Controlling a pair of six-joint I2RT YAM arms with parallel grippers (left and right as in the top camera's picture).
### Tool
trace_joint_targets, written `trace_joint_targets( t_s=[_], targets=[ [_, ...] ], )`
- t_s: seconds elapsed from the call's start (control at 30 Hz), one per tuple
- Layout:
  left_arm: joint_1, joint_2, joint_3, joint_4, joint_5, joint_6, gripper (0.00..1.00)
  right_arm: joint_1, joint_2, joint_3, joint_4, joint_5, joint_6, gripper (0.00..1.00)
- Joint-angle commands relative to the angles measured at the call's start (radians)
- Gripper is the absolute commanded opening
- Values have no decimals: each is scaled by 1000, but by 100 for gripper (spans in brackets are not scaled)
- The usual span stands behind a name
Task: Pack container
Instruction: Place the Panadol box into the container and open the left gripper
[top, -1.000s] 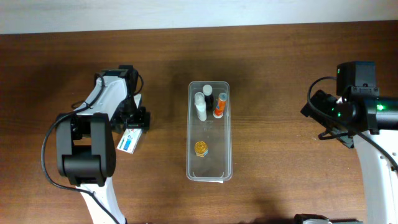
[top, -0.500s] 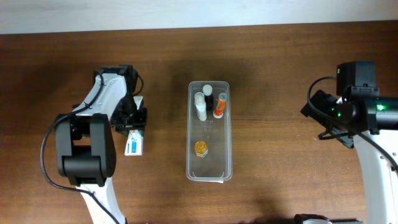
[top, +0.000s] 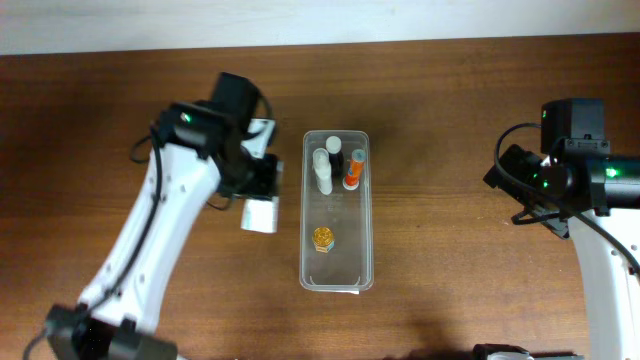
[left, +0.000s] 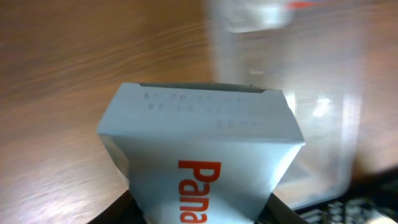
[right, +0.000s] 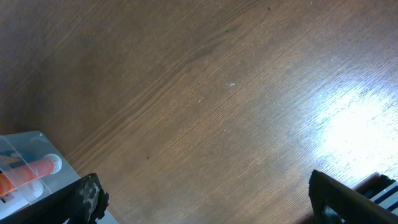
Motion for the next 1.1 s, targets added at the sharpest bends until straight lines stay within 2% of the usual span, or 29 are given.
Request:
trace_joint_targets(
  t_s=[0.0,0.2,0.4,1.0,1.07],
  targets=[
    [-134,-30,11,27,42,-101,44,-7,-1,7,3,2,6,99],
    [-319,-10,-28,134,24,-187,44,-7,-1,7,3,2,6,98],
    [-414,47,-34,212,23,-265,44,-7,-1,7,3,2,6,98],
    [-426,251,-35,224,-2,-385,44,-7,-1,7,3,2,6,98],
    [-426,252,-35,230,-2,-390,51,-7,-1,7,3,2,6,98]
  ],
)
